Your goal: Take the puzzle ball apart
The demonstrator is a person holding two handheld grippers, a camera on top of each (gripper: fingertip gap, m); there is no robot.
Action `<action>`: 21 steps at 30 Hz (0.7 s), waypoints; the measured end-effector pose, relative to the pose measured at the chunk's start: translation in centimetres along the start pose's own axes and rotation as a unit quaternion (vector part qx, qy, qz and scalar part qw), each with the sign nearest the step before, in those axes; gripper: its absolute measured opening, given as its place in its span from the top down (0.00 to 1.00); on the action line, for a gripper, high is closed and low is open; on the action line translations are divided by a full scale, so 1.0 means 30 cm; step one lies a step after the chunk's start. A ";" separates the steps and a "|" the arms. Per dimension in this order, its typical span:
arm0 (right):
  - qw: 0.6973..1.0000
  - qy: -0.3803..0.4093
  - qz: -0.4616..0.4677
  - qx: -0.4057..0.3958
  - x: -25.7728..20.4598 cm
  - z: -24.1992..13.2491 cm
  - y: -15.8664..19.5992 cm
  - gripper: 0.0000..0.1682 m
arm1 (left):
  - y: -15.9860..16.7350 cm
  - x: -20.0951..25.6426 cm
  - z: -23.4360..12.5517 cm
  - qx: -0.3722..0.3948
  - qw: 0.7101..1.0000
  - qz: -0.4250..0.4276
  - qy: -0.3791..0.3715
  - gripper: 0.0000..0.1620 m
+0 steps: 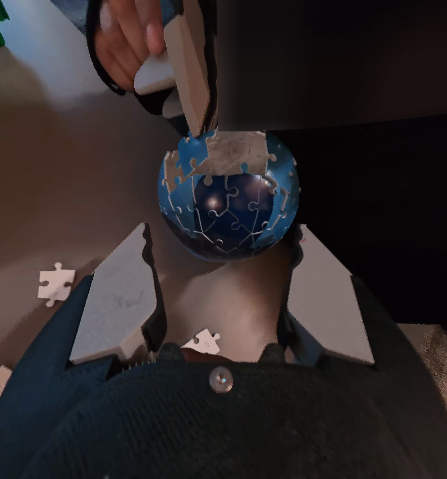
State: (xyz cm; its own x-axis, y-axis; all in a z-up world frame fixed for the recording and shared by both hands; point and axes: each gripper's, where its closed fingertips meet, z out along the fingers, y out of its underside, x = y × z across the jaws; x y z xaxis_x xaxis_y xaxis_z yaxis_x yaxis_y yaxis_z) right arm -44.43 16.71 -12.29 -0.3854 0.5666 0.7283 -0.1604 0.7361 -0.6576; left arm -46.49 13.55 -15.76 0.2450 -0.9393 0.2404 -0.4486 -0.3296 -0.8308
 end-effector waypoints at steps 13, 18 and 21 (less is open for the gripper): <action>0.993 0.039 -0.105 -0.023 0.044 -0.010 0.035 1.00 | -0.084 -0.060 -0.061 0.039 0.994 0.065 -0.083 0.50; 0.996 0.002 -0.092 -0.018 0.017 0.016 0.037 1.00 | -0.082 -0.040 -0.081 0.050 0.996 0.061 -0.038 0.49; 0.997 -0.011 -0.070 -0.020 0.017 0.020 0.044 1.00 | -0.079 -0.036 -0.071 0.044 0.997 0.060 0.001 0.48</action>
State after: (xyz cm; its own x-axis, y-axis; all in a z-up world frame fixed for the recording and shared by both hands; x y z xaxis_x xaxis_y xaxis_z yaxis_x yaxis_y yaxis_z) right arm -45.38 17.76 -12.91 -0.3820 0.4495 0.8075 -0.1773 0.8219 -0.5414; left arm -47.51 15.15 -12.98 0.1929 -0.9715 0.1376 -0.3981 -0.2057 -0.8940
